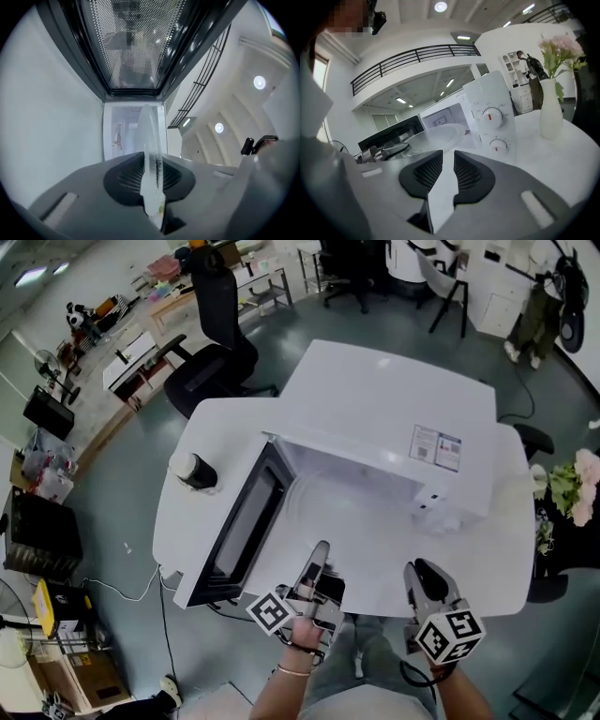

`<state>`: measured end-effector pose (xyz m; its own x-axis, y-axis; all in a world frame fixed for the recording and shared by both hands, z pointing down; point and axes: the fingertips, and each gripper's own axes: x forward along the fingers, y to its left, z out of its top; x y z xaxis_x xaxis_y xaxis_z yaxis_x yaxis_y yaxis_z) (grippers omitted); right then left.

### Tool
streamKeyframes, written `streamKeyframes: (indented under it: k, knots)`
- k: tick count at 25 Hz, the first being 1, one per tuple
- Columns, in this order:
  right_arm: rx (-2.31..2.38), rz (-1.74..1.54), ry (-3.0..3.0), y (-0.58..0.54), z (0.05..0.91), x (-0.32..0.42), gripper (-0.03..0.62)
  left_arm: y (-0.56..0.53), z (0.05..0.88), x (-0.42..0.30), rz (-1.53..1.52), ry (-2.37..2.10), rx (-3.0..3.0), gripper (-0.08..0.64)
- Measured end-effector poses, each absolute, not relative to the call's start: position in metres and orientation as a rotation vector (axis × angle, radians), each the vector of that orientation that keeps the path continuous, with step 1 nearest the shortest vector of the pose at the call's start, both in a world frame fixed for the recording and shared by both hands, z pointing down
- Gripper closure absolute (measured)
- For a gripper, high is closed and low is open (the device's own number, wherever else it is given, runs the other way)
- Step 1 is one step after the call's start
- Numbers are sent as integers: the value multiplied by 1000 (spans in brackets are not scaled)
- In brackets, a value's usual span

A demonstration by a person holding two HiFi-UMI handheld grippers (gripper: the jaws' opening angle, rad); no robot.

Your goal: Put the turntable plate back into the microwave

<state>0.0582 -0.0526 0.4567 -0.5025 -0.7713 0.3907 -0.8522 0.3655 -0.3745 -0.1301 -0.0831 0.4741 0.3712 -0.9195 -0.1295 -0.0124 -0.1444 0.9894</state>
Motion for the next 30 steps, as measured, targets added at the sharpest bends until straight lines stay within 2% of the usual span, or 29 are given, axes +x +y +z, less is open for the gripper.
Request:
streamKeyframes:
  k: [6,15,30]
  knots:
    - [1607,777,-2384,-60,469,72,521,-87,482,-128,-1021,-888,1452,522]
    - [1678,684,-2331,-73,491,73,577,-97,498,-132,-1036,-906,1436,522]
    - [1666,715,-2295,-83,517,67,581,-130,510,-133,-1014,-912,1480,518]
